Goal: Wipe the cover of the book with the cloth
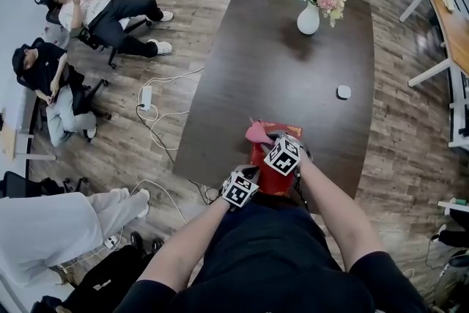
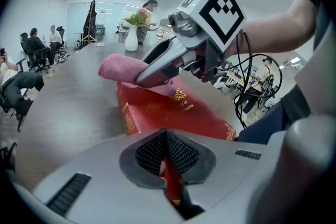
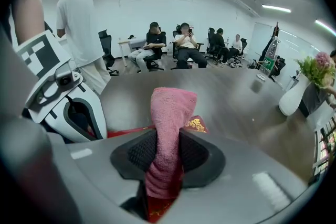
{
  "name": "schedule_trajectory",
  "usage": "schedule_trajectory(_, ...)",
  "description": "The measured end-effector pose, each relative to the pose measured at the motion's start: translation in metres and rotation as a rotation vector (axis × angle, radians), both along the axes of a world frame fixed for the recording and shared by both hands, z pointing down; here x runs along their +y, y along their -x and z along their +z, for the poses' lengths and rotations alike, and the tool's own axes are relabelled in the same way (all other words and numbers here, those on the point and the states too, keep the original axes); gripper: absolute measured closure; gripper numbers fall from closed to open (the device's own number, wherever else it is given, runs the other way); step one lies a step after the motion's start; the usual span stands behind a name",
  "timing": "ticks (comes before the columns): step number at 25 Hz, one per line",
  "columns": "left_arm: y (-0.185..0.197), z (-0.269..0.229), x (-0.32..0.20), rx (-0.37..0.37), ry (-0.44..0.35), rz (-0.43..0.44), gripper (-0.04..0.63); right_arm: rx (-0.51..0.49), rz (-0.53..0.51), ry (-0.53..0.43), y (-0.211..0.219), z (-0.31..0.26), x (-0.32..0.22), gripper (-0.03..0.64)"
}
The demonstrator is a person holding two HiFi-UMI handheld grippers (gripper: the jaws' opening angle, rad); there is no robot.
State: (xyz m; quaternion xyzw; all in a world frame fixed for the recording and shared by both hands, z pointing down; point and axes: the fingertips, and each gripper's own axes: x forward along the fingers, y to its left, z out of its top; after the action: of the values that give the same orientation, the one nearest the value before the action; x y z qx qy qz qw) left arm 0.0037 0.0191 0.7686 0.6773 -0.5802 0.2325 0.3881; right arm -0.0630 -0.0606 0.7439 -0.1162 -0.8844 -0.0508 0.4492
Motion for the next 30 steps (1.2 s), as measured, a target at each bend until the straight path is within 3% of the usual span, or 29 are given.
schedule_trajectory(13,-0.004,0.000,0.006,0.021,0.006,0.000,0.600,0.015,-0.057,0.017,0.026,0.012,0.026,0.496)
schedule_trajectory(30,-0.005,-0.001,0.007,0.030,0.024,0.005,0.600,0.044,-0.042,0.035,0.019,0.020,0.021,0.495)
